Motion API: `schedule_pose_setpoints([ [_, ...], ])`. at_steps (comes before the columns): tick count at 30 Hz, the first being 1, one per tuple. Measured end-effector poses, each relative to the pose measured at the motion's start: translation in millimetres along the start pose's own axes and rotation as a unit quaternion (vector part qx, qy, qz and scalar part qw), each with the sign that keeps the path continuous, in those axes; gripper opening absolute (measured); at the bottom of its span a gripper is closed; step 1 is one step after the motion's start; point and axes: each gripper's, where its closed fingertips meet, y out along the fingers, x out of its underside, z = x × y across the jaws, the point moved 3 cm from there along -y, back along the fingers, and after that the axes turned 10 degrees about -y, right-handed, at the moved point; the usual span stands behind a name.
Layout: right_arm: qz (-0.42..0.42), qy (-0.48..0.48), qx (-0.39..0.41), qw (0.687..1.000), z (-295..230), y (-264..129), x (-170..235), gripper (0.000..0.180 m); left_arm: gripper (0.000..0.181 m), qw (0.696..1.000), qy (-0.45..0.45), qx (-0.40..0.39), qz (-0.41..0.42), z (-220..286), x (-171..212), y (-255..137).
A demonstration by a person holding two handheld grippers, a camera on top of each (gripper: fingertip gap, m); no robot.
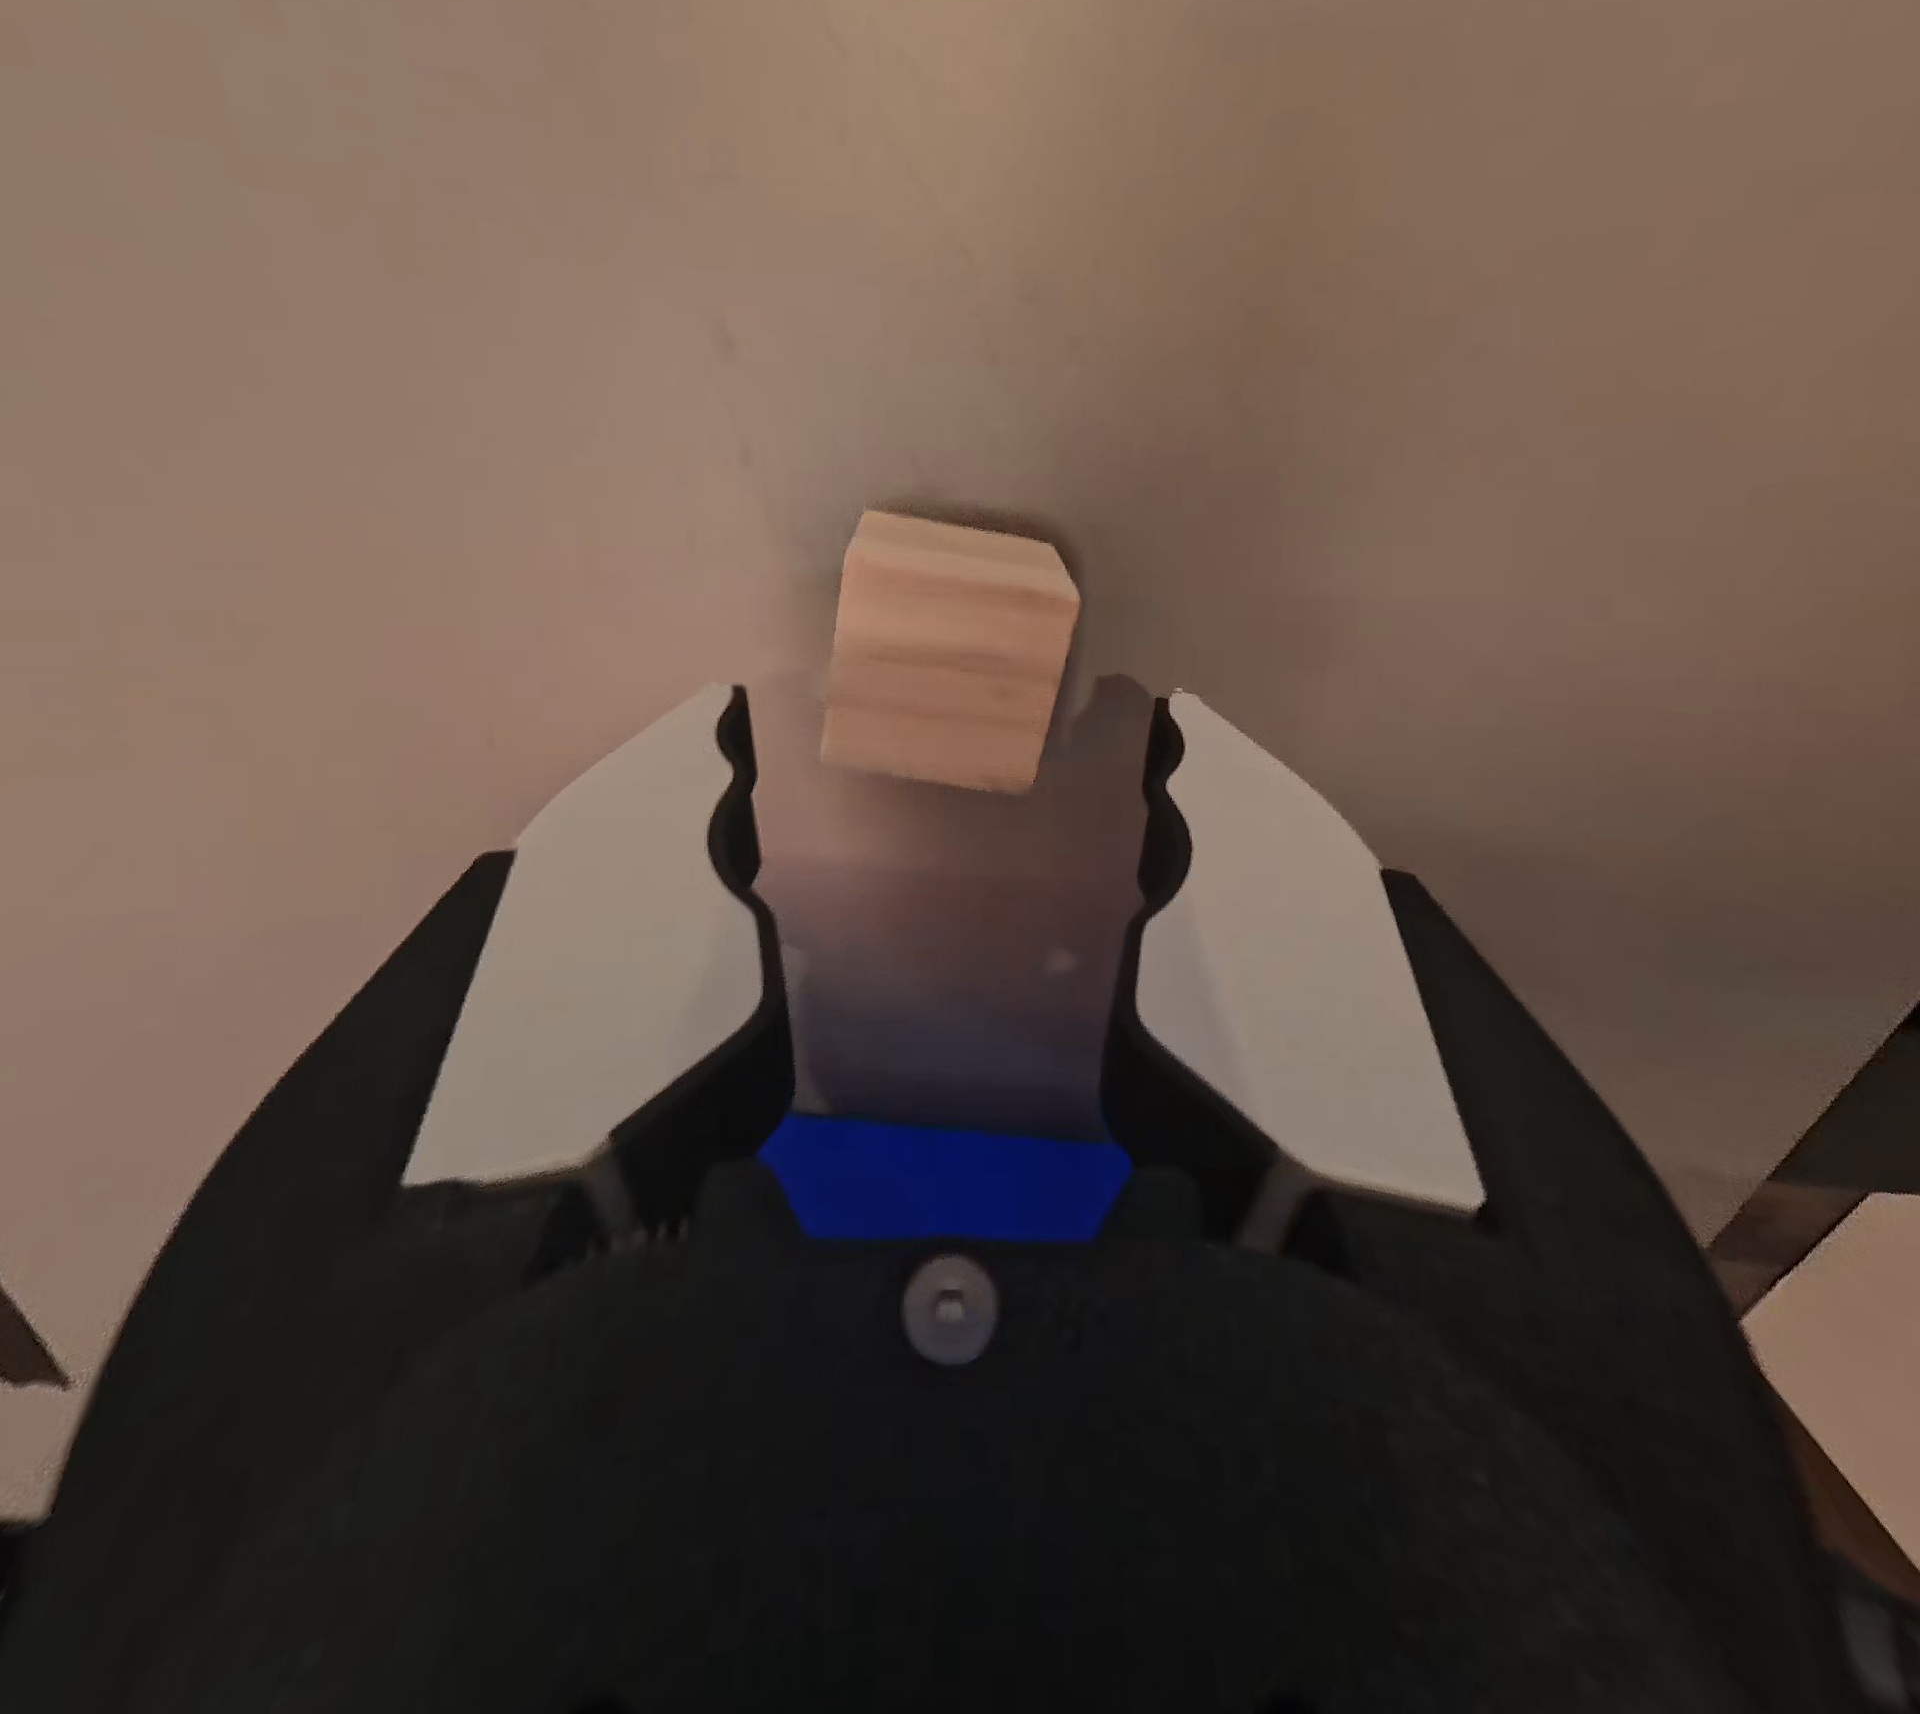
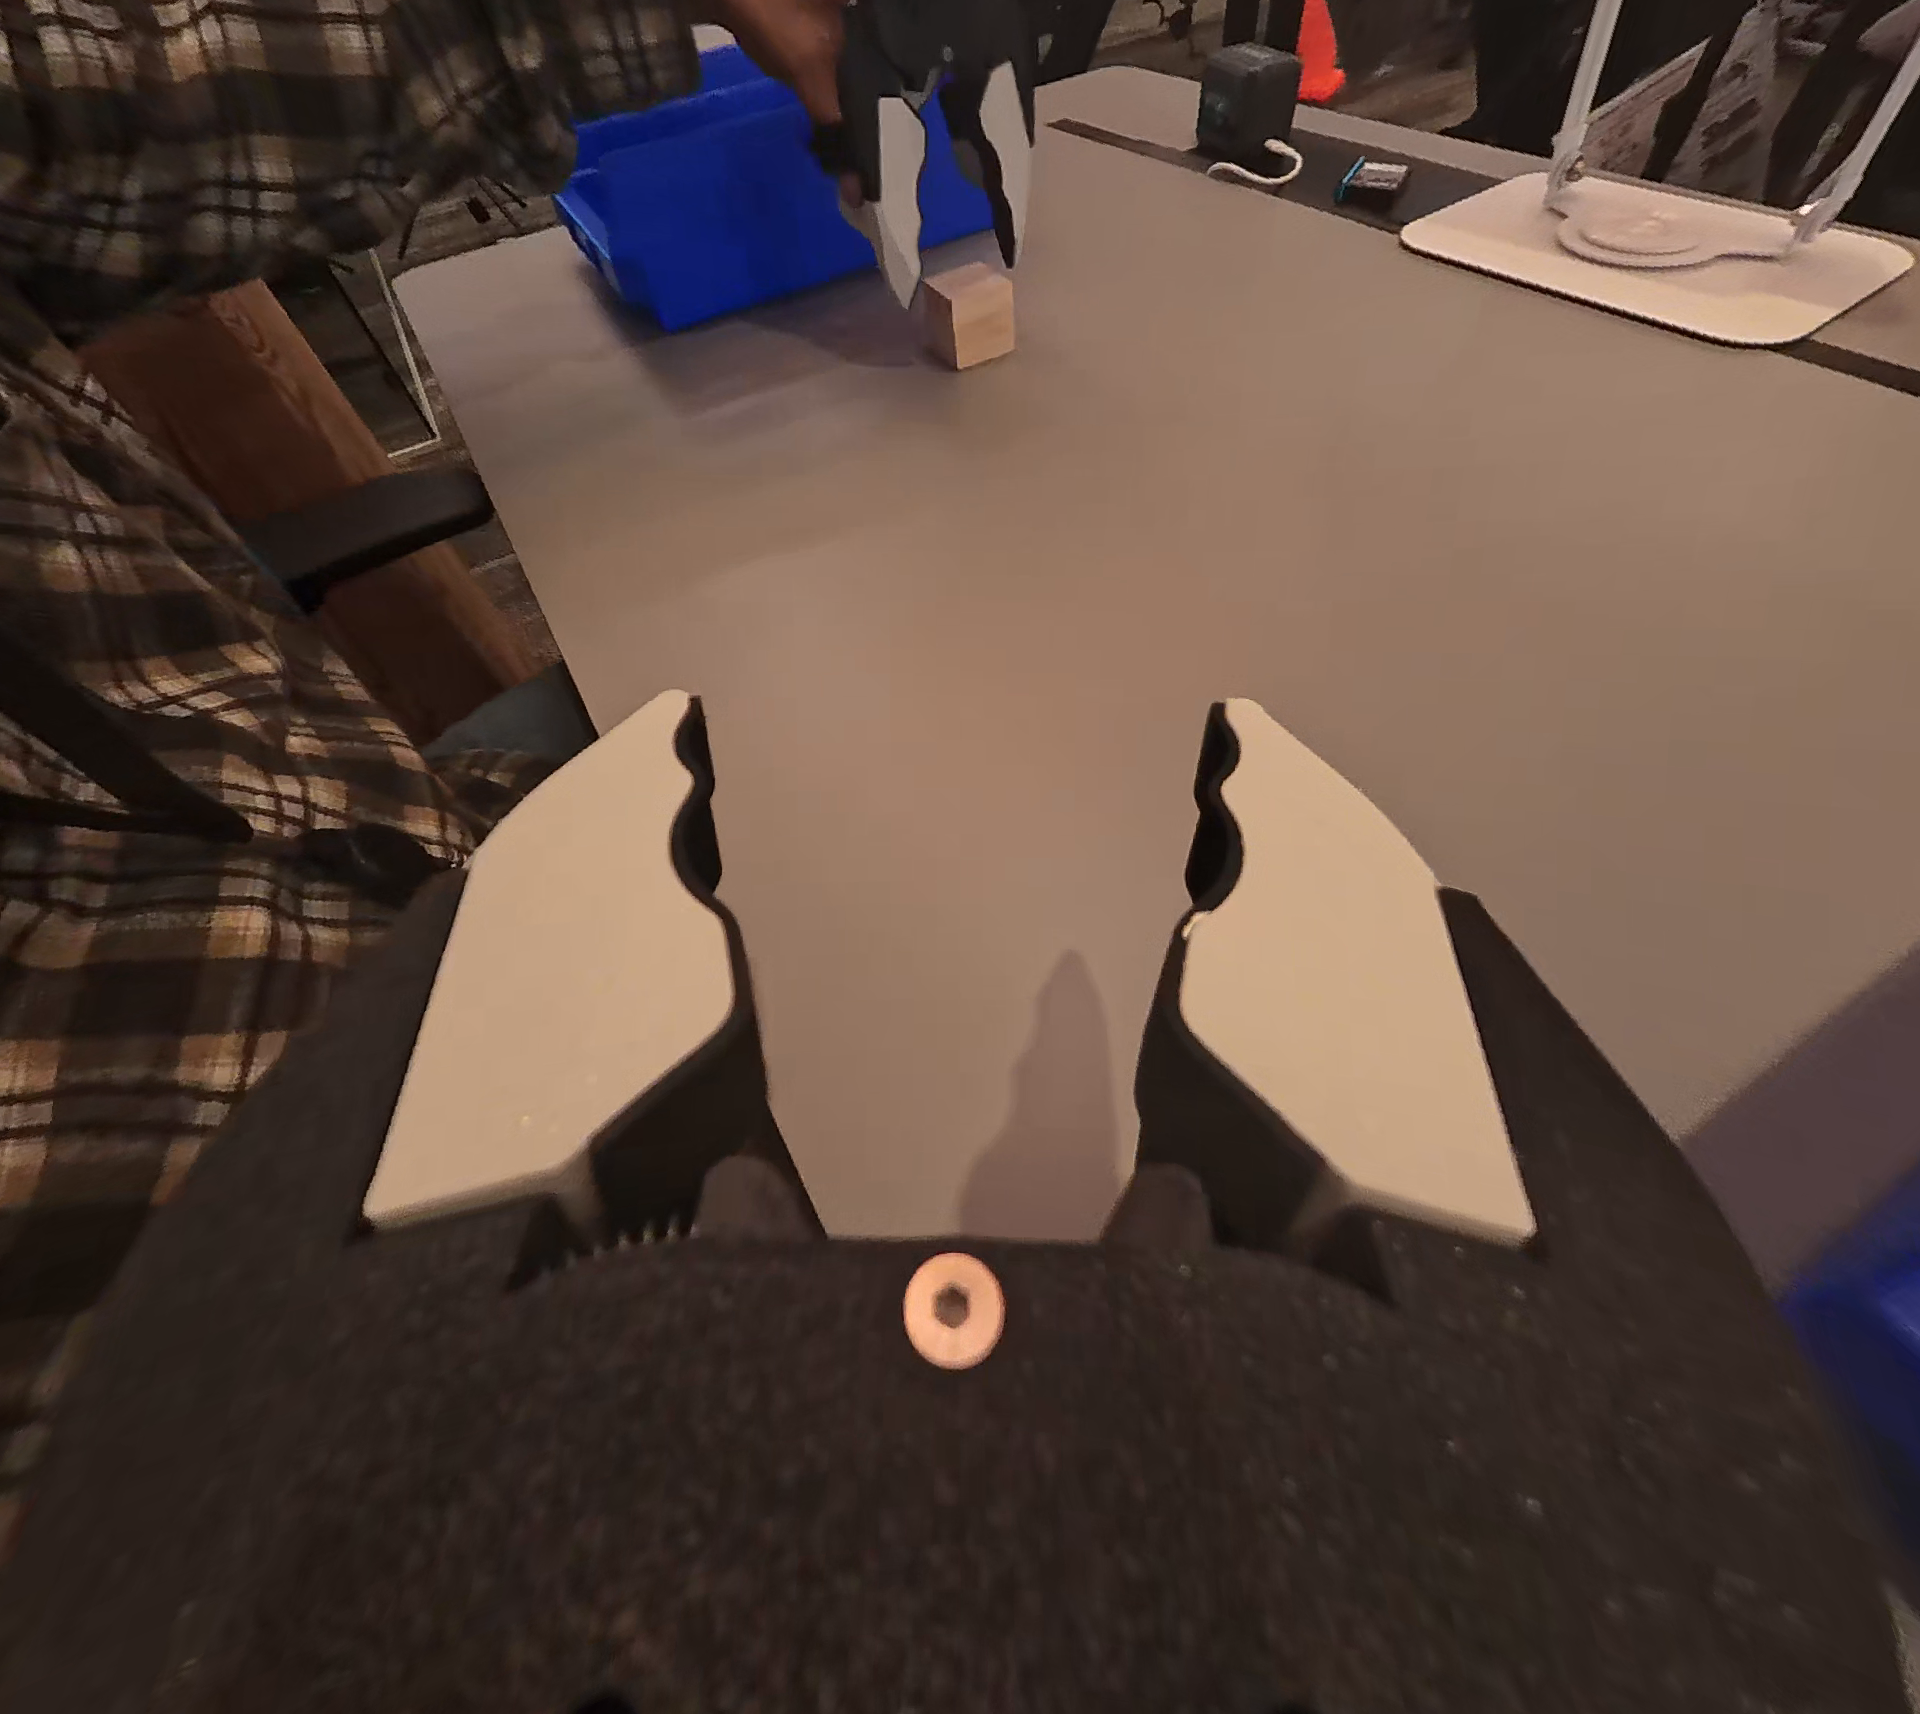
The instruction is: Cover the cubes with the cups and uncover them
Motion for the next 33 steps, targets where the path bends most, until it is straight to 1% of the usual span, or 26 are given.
schedule_pose_setpoints([
  [3,0.0,-0.001,-0.01,1.0,-3.5,5.8,0.3,0.089,0.059,1.0,-0.002,0.017,0.003,1.5,-4.6,6.1],
  [7,0.007,0.0,-0.017,1.0,-6.9,12.1,-1.8,0.09,0.046,0.999,-0.007,0.033,-0.026,3.0,-1.3,18.4],
  [11,0.013,0.004,-0.033,0.999,-10.9,24.5,-3.5,0.087,0.045,0.998,-0.022,0.046,-0.033,5.6,-1.7,13.3],
  [16,0.011,0.008,-0.076,0.997,-12.5,60.8,-13.8,0.083,0.045,0.998,-0.022,0.062,-0.01,29.0,-21.5,-24.6],
  [20,0.027,0.004,-0.115,0.993,-11.0,106.1,-40.5,0.081,0.045,0.998,0.009,0.053,0.02,65.5,-52.3,-61.5],
  [23,0.02,-0.022,-0.118,0.993,-7.5,142.6,-57.5,0.08,0.045,0.998,0.035,0.048,0.029,95.9,-72.7,-80.3],
  [26,0.006,-0.049,-0.116,0.992,-5.1,170.3,-67.8,0.08,0.045,0.997,0.056,0.042,0.037,120.6,-88.2,-94.1],
  [29,0.005,-0.059,-0.121,0.991,-6.1,186.4,-77.1,0.078,0.045,0.995,0.074,0.041,0.048,139.2,-99.7,-104.3],
  [33,0.005,-0.072,-0.131,0.989,-11.8,194.1,-86.3,0.074,0.045,0.993,0.093,0.037,0.056,154.0,-109.3,-110.8],
])
